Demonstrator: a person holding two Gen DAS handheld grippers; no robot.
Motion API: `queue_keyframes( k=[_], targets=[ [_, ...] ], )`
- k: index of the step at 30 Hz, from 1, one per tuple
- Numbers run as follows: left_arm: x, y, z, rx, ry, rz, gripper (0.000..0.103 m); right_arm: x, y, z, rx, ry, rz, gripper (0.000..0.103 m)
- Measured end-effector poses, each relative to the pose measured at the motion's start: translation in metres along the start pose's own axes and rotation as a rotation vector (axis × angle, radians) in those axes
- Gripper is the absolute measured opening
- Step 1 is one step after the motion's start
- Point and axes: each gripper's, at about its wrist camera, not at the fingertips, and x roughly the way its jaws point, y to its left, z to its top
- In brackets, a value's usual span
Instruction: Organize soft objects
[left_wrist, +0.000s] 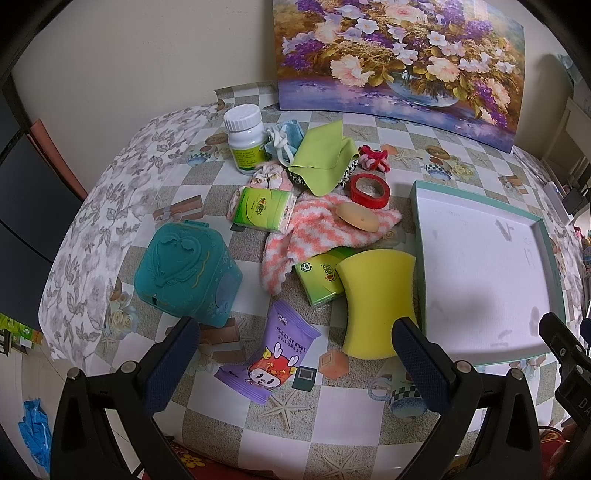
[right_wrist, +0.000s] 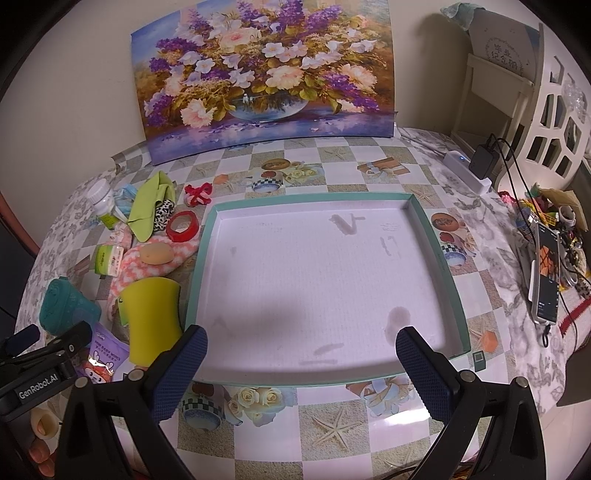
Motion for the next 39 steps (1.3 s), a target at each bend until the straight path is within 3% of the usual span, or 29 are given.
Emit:
queue_keyframes(
  k=[10,15,21,30,39],
  targets=[
    [0.005,0.003,-0.003,-0.013,0.024,-0.01,0.103,0.002,0.003,0.001,-0.007,0.015,0.015,0.103],
    [0.011,0.009,-0.002,-0.042,0.053,-0.018,0.103,0.017,0.017,-0.001,-0.047,0.098,0.113,0.103],
    [0.031,0.022,-0.004,-0.12,0.143,-0.024,0.103,0.036,0.037,-0.008,-0.089,0.194,0.18,0.103],
    [0.07,0.047,-0.009,-0.259,0.281,0.0,0.103,0.053,0.052,-0.004,-0.133,0.25,0.164,0.103],
    [0.086,0.03,-0.017,-0.09,0.343,0.07,0.103,0.055,0.052,-0.004,-0.126,0.27,0.165,0.103]
  ],
)
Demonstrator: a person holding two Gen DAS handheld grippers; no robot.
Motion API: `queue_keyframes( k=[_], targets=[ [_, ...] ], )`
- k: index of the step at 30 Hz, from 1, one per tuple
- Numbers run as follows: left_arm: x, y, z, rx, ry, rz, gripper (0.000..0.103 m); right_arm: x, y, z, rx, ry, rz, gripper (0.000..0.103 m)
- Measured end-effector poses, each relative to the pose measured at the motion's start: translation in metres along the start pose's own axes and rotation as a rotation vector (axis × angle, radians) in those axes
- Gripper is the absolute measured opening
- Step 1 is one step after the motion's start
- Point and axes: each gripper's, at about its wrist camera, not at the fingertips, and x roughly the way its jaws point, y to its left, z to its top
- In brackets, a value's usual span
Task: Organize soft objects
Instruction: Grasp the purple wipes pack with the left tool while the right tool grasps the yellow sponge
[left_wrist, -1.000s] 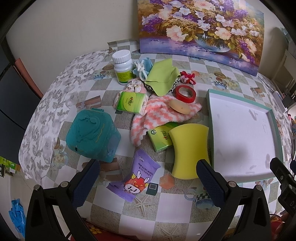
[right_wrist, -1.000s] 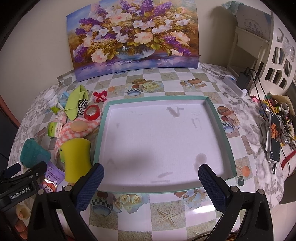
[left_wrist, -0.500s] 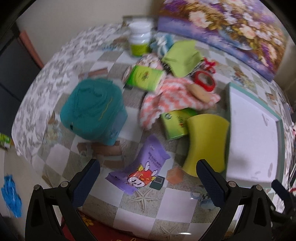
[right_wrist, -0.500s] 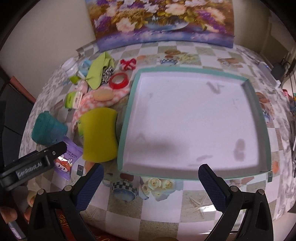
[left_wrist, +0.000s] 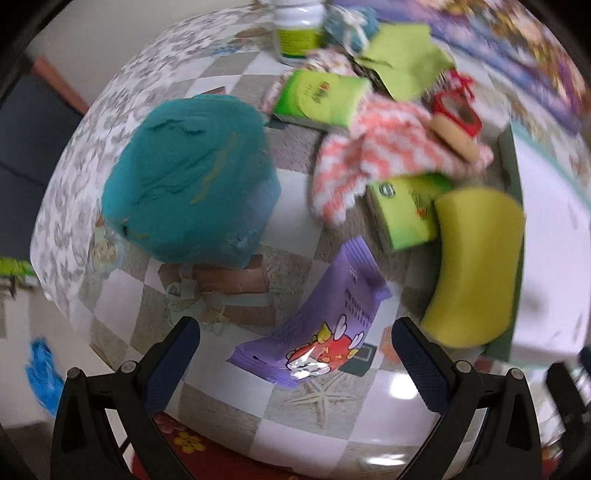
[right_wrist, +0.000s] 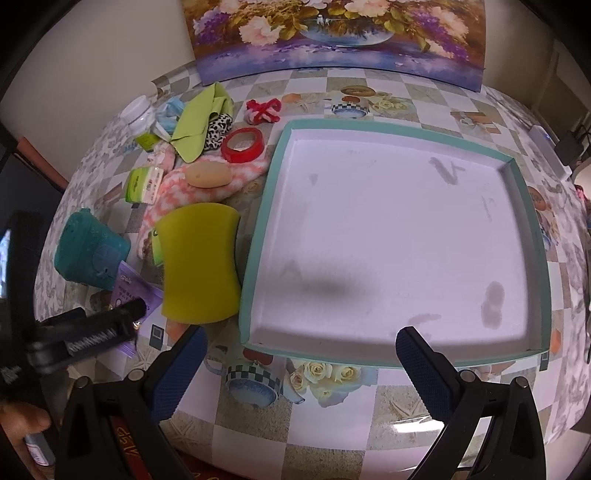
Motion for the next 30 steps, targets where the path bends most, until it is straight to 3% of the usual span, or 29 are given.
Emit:
queue_keyframes(
  k=[5,9,13,19,30],
  targets=[
    [0.004,-0.017,-0.001,0.08,0.009,0.044,0.102,0.001,0.0,0.0,0.002,0.007,0.002,0.103],
    [0.008,-0.026,-0.001,0.117,0.021,0.045,0.079,0.0,0.001,0.001,-0.004,0.001,0.008,0.103],
    [0.007,-0.026,-0.002,0.123,0.02,0.022,0.072,-0.003,0.002,0.005,-0.007,-0.02,0.015,0.103],
    [0.0,-0.021,-0.001,0.096,0.012,-0.03,0.071,-0.002,0.009,0.013,-0.035,-0.046,0.02,0.103],
    [-0.01,0.037,0.004,-0.064,-0.014,-0.173,0.071,-0.002,0.025,0.03,-0.065,-0.109,0.087,0.103]
  ],
)
